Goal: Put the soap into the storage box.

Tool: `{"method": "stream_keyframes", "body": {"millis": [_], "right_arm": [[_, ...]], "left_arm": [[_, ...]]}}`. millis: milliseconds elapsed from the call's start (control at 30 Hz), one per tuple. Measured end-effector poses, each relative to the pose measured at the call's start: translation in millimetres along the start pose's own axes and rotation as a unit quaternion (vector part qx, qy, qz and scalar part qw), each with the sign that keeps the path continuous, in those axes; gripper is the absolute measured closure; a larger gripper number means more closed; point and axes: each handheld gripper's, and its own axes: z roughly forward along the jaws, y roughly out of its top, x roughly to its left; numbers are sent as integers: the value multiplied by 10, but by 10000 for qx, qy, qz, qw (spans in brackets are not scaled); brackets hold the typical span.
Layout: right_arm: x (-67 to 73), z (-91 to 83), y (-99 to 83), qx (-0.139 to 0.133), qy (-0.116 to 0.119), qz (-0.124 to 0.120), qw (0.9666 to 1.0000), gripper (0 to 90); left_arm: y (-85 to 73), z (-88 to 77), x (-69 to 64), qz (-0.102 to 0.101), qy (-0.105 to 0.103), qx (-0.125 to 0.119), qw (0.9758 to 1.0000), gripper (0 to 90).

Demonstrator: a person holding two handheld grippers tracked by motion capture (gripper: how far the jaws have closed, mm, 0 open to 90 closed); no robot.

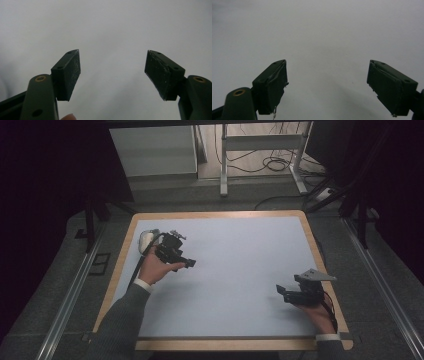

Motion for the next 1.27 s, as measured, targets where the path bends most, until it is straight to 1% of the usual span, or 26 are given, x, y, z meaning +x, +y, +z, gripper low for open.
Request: {"method": "stream_keyframes", "body": {"millis": [33, 67, 267, 300, 333, 367, 400, 433, 467, 533, 667, 933, 1067, 1267], "right_arm": [[-2, -2, -1, -10, 3, 4, 10000, 164], [-4, -4, 0, -15, 3, 8, 10000, 164], [-4, -2, -2, -5, -4, 4, 10000, 164], [-4, -2, -2, -5, -4, 4, 10000, 164], [-3, 1, -3, 4, -4, 3, 10000, 164], [-2, 2, -4, 6, -3, 2, 10000, 164], [-1, 3, -4, 9, -8, 1, 10000, 164], [-1, 2, -4, 10, -8, 3, 10000, 164], [-1, 1, -4, 8, -5, 2, 10000, 164], [-1, -6, -3, 10, -13, 7, 10000, 164], [-3, -7, -4, -1, -14, 12, 10000, 164], [-2, -8, -4, -11, -15, 16, 10000, 164], [1, -12, -1, -23, -8, 15, 10000, 164], [24, -16, 13, -83, 91, 50, 9999, 164]], "left_arm": [[-19, 29, -44, 70, -17, 26, 10000, 292], [-53, 73, -119, 182, -86, 70, 9998, 292], [-132, 163, -349, 468, -299, 130, 9984, 294], [-132, 163, -349, 468, -299, 130, 9984, 294], [-155, 197, -432, 543, -360, 144, 9978, 292], [-163, 213, -472, 585, -388, 154, 9974, 292], [-171, 227, -509, 631, -408, 177, 9970, 291], [-171, 227, -509, 631, -408, 177, 9970, 290], [-186, 260, -571, 712, -396, 214, 9964, 289], [-200, 286, -615, 768, -387, 240, 9960, 289], [-222, 322, -656, 821, -413, 288, 9954, 289], [-225, 337, -675, 850, -437, 306, 9949, 289], [-238, 327, -676, 848, -438, 298, 9950, 288], [-299, 289, -658, 779, -436, 197, 9958, 285]]}}
